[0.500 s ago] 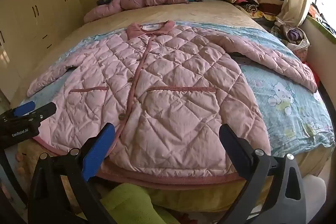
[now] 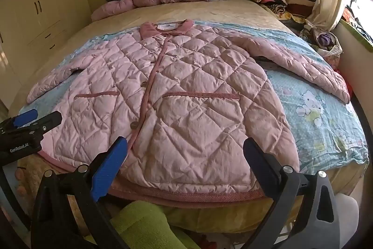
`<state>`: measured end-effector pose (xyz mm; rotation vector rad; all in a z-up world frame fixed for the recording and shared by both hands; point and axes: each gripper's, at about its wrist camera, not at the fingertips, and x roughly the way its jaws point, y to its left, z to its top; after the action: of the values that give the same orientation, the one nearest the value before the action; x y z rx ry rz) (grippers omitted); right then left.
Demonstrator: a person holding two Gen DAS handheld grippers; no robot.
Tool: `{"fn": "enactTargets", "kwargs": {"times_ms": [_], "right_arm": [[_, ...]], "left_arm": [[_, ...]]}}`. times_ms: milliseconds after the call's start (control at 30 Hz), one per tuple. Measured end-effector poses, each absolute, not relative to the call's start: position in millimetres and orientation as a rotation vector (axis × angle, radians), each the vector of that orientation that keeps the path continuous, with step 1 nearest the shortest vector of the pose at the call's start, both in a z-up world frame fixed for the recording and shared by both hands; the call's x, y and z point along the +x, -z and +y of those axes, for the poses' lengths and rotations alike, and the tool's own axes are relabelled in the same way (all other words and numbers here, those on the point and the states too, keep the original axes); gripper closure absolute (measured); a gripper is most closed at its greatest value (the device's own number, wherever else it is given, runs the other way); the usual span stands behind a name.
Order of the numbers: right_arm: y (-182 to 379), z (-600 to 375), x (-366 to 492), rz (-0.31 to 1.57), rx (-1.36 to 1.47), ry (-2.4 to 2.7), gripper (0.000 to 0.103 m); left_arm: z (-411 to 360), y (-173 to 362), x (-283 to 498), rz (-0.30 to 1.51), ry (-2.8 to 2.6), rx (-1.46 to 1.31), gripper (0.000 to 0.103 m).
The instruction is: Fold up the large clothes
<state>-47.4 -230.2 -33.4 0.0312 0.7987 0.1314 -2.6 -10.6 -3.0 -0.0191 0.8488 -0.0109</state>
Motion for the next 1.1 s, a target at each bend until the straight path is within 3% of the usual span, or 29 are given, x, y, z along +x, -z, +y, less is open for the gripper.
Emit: {"fn": "enactTargets", "kwargs": {"times_ms": [1100], "right_arm": [[28.4, -224.0, -50.0, 0.8, 0.018, -0.136, 0.004]], "left_arm": [[-7.2, 0.4, -5.7, 0.85, 0.025, -0.031, 0.009]]}}
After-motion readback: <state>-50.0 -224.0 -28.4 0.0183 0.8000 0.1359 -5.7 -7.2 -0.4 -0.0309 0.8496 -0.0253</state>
